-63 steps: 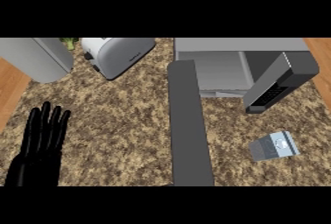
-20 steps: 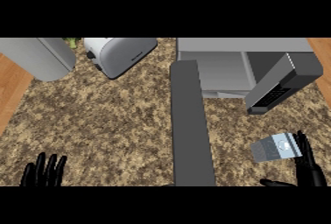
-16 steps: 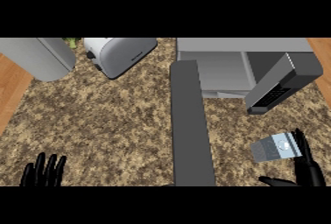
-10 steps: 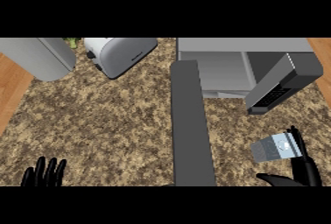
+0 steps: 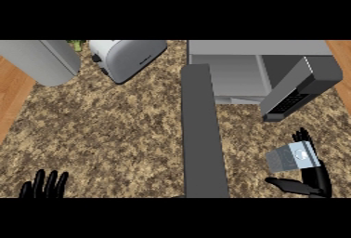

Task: Pick up the milk, place it into the microwave and close the microwave

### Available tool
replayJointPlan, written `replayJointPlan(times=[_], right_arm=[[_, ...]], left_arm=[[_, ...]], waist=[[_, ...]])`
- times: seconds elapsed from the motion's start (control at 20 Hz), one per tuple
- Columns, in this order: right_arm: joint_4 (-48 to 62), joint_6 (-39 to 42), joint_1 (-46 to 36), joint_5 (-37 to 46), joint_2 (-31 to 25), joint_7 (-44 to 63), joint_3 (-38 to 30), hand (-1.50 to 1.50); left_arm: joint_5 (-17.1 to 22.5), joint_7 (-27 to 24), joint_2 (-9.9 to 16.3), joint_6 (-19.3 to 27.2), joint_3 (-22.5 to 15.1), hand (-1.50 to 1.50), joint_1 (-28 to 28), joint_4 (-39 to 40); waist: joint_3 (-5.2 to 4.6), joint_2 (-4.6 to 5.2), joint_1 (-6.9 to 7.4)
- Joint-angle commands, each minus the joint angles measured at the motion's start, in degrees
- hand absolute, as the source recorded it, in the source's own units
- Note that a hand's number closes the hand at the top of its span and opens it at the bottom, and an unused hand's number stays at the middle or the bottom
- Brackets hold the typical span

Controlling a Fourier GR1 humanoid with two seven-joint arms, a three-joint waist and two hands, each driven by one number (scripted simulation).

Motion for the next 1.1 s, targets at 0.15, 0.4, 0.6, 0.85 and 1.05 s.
replayJointPlan(times=[0.15, 0.4, 0.6, 0.85, 1.05], right_arm=[[4.28, -2.67, -5.48, -2.00, -0.96, -0.71, -1.67, -1.50], [9.62, -10.48, -6.47, 2.72, -2.11, -9.36, -0.95, 1.50], [9.89, -15.68, -9.55, 1.26, -0.37, -7.15, -2.60, 1.50], [14.03, -15.94, -14.84, -0.28, 1.12, -8.43, -4.27, 1.50], [18.06, -20.72, -18.61, 0.54, 5.38, -10.98, -4.81, 1.50]], left_arm=[[3.48, -3.50, 2.06, -3.64, 3.84, -1.50, 0.20, 3.79], [-0.16, -3.35, -0.19, -1.39, 0.69, -1.50, -1.62, 4.95], [2.48, -3.46, 1.71, -3.68, 1.87, -1.50, 2.22, 2.15], [0.33, -0.36, -0.01, -0.61, -0.27, -1.50, 1.00, -0.75], [1.85, -2.30, 1.21, -3.34, 1.20, -1.50, -0.84, 3.11]], waist=[[0.00, 0.02, 0.09], [0.07, 0.19, 0.36], [0.04, 0.09, 0.46], [0.12, 0.27, 0.77], [0.21, 0.70, 1.84]])
